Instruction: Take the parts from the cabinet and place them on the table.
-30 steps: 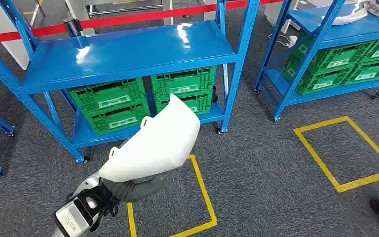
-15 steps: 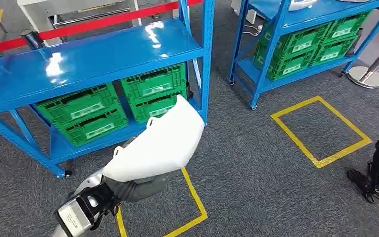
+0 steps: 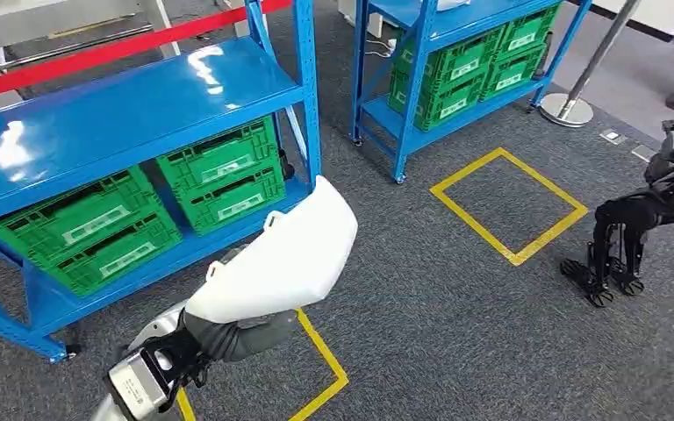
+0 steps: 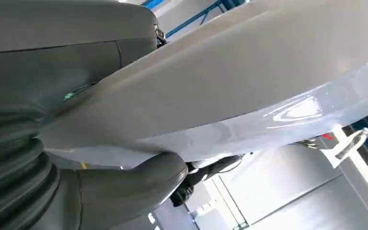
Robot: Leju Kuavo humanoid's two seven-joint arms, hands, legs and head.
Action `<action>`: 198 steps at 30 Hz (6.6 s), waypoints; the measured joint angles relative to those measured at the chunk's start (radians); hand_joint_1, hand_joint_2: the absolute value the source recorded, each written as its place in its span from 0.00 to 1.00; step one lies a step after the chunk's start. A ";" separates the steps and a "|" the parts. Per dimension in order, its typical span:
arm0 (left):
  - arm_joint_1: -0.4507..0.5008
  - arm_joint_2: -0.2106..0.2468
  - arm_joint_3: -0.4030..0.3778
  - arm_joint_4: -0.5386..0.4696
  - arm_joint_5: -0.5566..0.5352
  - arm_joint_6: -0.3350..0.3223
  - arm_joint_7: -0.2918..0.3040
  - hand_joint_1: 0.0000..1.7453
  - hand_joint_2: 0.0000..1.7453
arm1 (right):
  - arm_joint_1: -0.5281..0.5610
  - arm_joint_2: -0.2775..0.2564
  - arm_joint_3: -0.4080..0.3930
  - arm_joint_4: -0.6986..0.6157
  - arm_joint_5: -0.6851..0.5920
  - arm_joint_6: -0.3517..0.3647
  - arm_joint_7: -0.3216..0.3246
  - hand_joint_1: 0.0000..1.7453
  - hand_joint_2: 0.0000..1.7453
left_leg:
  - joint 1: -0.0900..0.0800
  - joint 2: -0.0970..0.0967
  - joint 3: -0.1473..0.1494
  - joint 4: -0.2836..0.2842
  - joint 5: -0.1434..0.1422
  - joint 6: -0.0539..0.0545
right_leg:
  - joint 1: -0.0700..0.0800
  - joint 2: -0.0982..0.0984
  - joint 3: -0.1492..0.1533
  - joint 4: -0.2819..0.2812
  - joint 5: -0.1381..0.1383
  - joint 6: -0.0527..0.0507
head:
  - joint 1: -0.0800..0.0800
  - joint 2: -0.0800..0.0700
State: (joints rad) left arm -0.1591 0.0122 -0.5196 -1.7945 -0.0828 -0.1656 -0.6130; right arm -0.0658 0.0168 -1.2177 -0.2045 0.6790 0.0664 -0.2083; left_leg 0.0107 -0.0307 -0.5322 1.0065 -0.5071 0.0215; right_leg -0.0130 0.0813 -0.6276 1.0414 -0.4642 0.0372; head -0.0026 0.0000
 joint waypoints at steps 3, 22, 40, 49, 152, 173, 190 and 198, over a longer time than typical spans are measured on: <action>0.017 -0.002 0.000 -0.012 -0.014 0.003 0.004 1.00 1.00 | -0.009 0.000 -0.003 0.000 -0.011 0.007 0.000 0.00 0.00 | -0.004 0.044 -0.002 0.001 -0.001 0.008 | -0.002 -0.068 -0.104 0.216 -0.115 0.014 | 0.011 0.000; 0.013 0.015 0.000 -0.077 -0.032 0.009 0.063 1.00 1.00 | -0.020 0.000 -0.046 -0.001 -0.036 -0.010 0.139 0.00 0.00 | -0.002 0.034 -0.096 0.227 -0.092 -0.047 | -0.005 -0.020 0.030 -0.030 0.006 -0.041 | -0.003 0.000; 0.028 0.014 0.000 -0.091 -0.027 0.018 0.089 1.00 1.00 | -0.015 0.007 -0.050 -0.001 -0.033 -0.031 0.182 0.00 0.00 | -0.013 0.119 -0.007 0.017 -0.014 -0.005 | 0.005 -0.157 0.040 -0.021 -0.016 0.001 | 0.012 0.000; -0.018 -0.001 -0.003 -0.102 0.005 -0.009 0.120 1.00 1.00 | -0.023 0.006 -0.068 -0.001 -0.060 -0.040 0.151 0.00 0.00 | -0.004 0.038 -0.109 0.267 -0.157 -0.045 | -0.004 -0.061 0.036 -0.037 0.006 -0.039 | -0.002 0.000; 0.090 0.069 0.005 -0.121 -0.034 -0.087 0.045 1.00 1.00 | -0.019 -0.027 -0.066 -0.003 -0.018 0.044 0.119 0.00 0.00 | -0.002 -0.026 -0.022 0.030 -0.004 -0.016 | -0.006 0.055 0.026 -0.028 0.011 -0.001 | -0.004 0.000; 0.086 0.066 0.004 -0.109 -0.045 -0.100 0.027 1.00 1.00 | -0.024 -0.026 -0.066 -0.003 -0.022 0.048 0.105 0.00 0.00 | -0.005 0.040 -0.108 0.253 -0.141 -0.039 | 0.003 -0.067 0.047 -0.038 0.004 -0.046 | 0.001 0.000; 0.083 0.057 0.003 -0.111 -0.050 -0.118 0.032 1.00 1.00 | -0.021 -0.025 -0.066 -0.003 -0.018 0.051 0.104 0.00 0.00 | -0.003 0.068 -0.024 0.018 0.006 0.009 | -0.002 -0.072 -0.124 0.281 -0.128 0.019 | 0.014 0.000; 0.070 0.044 0.002 -0.117 -0.050 -0.130 0.051 1.00 1.00 | -0.021 -0.027 -0.066 -0.003 -0.020 0.048 0.106 0.00 0.00 | -0.011 0.147 -0.006 0.015 -0.008 -0.016 | 0.022 -0.124 0.034 -0.025 -0.002 -0.025 | 0.014 0.000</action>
State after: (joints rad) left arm -0.0895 0.0565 -0.5173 -1.9115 -0.1328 -0.2956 -0.5619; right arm -0.0864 -0.0103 -1.2840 -0.2079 0.6592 0.1141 -0.1022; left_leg -0.0004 0.1166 -0.5382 1.0214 -0.5146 0.0056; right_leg 0.0086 -0.0426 -0.5932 1.0164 -0.4664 0.0123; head 0.0114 0.0000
